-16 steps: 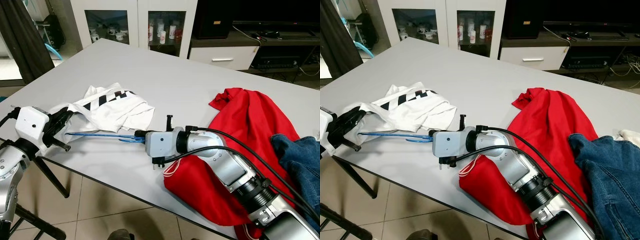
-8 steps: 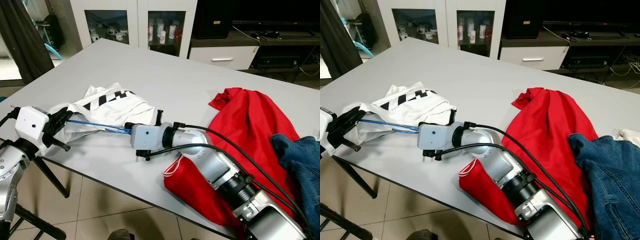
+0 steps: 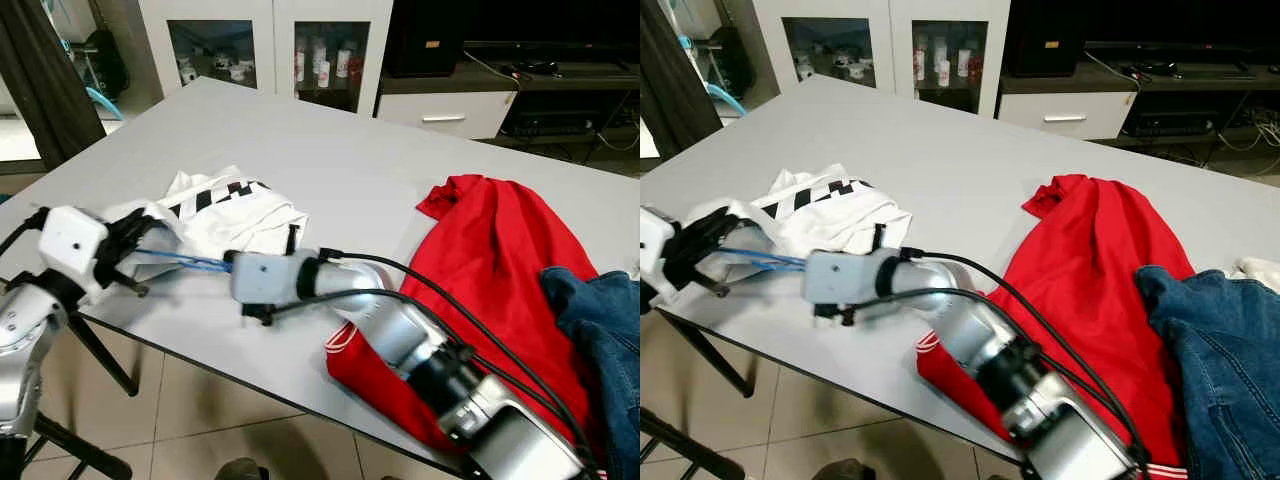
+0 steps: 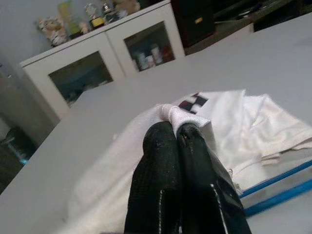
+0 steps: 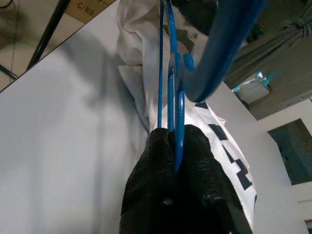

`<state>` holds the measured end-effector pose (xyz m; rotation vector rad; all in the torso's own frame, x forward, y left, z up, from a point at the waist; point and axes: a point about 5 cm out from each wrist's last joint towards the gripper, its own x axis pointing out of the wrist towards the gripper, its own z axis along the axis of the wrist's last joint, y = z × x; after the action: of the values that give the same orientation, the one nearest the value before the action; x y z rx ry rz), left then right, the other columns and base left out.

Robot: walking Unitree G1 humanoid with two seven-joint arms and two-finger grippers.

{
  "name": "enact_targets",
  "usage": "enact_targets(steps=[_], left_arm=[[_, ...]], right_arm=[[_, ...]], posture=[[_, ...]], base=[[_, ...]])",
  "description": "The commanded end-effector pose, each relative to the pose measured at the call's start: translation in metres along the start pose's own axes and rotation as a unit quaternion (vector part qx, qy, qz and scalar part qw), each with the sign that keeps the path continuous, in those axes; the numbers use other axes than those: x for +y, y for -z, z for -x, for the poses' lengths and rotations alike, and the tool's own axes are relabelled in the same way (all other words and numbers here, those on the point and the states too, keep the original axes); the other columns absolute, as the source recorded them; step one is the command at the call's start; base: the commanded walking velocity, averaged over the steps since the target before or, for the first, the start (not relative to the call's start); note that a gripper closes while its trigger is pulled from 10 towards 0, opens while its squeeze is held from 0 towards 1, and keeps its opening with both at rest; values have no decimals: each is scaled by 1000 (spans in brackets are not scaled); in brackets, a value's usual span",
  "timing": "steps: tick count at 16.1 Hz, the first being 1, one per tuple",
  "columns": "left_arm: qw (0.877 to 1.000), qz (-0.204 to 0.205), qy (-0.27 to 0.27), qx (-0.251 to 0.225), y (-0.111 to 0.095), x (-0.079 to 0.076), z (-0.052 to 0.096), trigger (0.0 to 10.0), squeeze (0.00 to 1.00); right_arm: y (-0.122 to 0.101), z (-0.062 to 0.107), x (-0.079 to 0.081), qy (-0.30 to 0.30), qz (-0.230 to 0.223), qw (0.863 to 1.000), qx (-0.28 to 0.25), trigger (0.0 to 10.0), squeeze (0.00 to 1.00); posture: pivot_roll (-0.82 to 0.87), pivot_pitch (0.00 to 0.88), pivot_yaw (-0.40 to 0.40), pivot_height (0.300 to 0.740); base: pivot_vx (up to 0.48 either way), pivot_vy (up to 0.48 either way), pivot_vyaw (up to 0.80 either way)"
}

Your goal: Hang hanger

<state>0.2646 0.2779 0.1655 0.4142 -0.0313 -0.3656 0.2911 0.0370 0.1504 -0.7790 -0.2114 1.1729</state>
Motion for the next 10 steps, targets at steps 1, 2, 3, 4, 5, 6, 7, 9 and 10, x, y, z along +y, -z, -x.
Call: enact_targets(steps=[1, 2, 3, 4, 5, 6, 7, 9, 10], left_arm=[[1000, -7, 20, -14, -9, -7, -7, 0, 0], [999, -6, 29, -18, -10, -12, -9, 0, 0], [999, -4, 44, -22, -12, -19, -12, 0, 0], [998, -5, 54, -24, -14, -24, -14, 0, 0], [998, -6, 60, -26, -15, -27, -15, 0, 0], [998, -8, 64, -28, -16, -29, -16, 0, 0], [997, -9, 68, -29, -18, -30, -16, 0, 0], [996, -10, 81, -34, -23, -33, -16, 0, 0], [995, -10, 89, -35, -24, -36, -16, 0, 0]], right_arm=[[0, -3, -6, 18, -19, 1000, 7, 10000, 0], [0, -5, -6, 22, -30, 999, 9, 10000, 0], [0, -8, -7, 24, -31, 999, 13, 10000, 0], [-1, -10, -7, 22, -32, 999, 15, 10000, 0], [0, -12, -6, 21, -38, 999, 15, 10000, 0], [1, -13, -4, 17, -45, 999, 17, 10000, 0], [3, -15, -3, 17, -49, 998, 19, 10000, 0], [3, -17, -4, 28, -74, 997, 16, 10000, 0], [2, -19, -6, 35, -86, 996, 11, 10000, 0]], posture=[[103, 0, 27, 740], [103, 0, 28, 740], [103, 0, 27, 740], [103, 0, 27, 740], [104, 0, 26, 740], [105, 0, 25, 740], [105, 0, 25, 740], [105, 0, 25, 740], [105, 0, 25, 740]], base=[[0, 0, 0], [0, 0, 0], [0, 0, 0], [0, 0, 0], [0, 0, 0], [0, 0, 0], [0, 0, 0], [0, 0, 0], [0, 0, 0]])
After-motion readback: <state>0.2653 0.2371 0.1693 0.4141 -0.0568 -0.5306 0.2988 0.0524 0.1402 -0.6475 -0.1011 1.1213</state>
